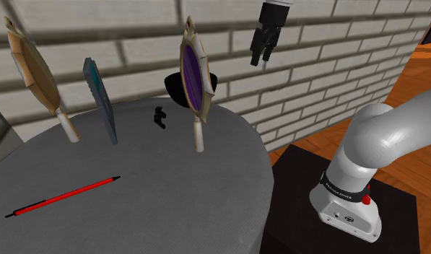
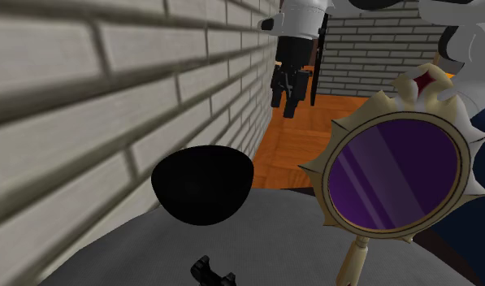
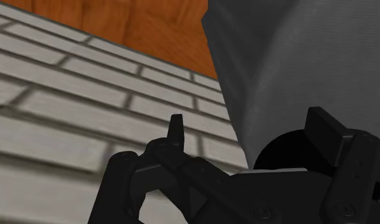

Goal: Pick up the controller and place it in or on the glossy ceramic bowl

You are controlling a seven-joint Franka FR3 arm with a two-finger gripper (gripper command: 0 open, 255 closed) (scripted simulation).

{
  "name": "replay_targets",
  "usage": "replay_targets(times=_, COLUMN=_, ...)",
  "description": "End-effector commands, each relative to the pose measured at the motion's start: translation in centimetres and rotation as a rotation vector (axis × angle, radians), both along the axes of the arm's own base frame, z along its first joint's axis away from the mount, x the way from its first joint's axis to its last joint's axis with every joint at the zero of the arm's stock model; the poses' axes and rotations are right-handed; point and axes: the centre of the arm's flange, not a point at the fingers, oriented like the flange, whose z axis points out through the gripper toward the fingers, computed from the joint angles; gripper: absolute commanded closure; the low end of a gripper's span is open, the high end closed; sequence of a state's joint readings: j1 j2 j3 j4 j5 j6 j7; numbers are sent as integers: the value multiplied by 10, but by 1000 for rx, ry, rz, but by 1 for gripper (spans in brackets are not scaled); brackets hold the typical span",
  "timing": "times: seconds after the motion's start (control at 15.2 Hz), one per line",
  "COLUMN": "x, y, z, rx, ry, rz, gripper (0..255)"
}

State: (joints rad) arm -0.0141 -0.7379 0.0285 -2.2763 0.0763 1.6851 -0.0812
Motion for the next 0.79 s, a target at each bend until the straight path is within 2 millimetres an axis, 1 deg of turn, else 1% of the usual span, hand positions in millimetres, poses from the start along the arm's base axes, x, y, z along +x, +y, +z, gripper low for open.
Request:
replay_targets(times=0.0, x=0, y=0, z=0, rx=0, ry=0, rz=0, gripper=0)
replay_targets(times=0.73, x=74, y=129, z=-32, rx=-16, ry=61, rz=-89, gripper=0)
